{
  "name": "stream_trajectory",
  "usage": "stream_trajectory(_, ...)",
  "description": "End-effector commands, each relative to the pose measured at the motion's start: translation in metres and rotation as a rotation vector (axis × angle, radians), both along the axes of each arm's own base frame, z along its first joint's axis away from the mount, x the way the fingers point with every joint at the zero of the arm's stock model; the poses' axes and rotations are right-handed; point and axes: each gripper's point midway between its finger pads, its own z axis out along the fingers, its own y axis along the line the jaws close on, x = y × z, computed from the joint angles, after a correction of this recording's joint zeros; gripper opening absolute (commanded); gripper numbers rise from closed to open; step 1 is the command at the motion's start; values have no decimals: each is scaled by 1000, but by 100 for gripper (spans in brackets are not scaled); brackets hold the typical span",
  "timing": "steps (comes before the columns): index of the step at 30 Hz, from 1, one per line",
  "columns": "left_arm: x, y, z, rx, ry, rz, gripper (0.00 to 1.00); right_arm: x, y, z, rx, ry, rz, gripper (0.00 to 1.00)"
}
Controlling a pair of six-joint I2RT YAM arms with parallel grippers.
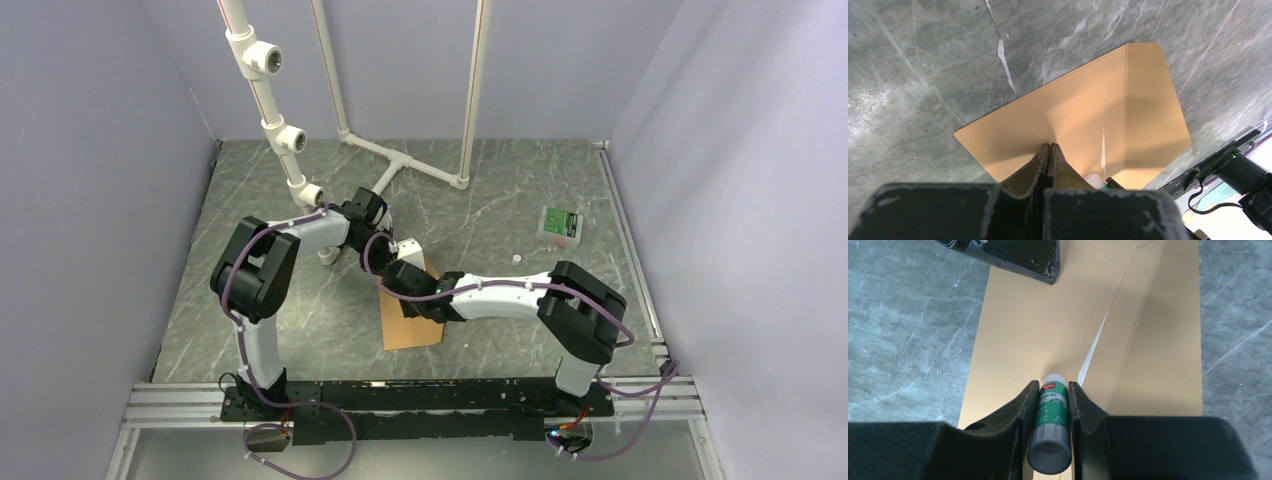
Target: Place the letter into the envelope and seal it
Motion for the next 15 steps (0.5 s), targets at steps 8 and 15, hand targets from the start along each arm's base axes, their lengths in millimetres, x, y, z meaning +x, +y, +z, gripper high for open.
stream_trajectory(8, -55, 29, -49, 138, 197, -43, 3, 28, -28, -21, -128, -11, -122, 0)
stream_trajectory(15, -56, 27, -48, 132, 202, -46, 3, 40, -15, -15, -122, -39, -87, 0)
